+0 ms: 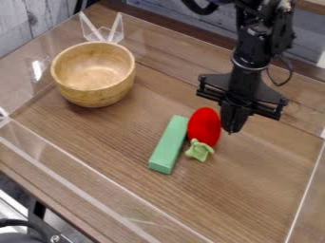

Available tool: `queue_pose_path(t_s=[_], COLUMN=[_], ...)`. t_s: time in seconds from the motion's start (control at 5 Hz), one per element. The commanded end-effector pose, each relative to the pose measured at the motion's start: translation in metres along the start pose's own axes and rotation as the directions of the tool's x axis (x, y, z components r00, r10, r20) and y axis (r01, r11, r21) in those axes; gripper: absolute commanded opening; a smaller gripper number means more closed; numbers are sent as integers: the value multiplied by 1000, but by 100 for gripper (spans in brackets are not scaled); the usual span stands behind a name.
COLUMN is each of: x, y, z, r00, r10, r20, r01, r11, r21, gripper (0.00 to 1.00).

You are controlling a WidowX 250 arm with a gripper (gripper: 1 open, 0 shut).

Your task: Move the red object to the left side of the table

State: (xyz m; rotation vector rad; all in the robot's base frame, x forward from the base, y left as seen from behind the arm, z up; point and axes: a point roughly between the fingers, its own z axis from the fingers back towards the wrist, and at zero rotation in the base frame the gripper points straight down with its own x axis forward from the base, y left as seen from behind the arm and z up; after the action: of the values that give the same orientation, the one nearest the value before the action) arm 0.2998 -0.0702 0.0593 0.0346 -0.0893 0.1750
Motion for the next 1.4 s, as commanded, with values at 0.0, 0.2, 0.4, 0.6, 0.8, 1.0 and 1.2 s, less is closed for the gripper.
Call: queue_pose_path(t_s=[0.0,0.2,0.4,0.6,0.8,1.0,1.2], x=[9,9,9,9,11,15,19], y=[-2,-2,-3,-4,5,16,29], z=[10,11,11,12,22,35,49], r00=[999,999,999,999,999,998,996], r10=[2,0,-1,-2,2,10,18], r20=[39,40,41,42,50,66,84], r01=[-1,0,2,3,-1,-8,-15], r11=[1000,1000,1000,1000,1000,999,999], r21=[-16,-17,-19,-20,-24,-31,-37], gripper=[0,0,0,0,0,0,0])
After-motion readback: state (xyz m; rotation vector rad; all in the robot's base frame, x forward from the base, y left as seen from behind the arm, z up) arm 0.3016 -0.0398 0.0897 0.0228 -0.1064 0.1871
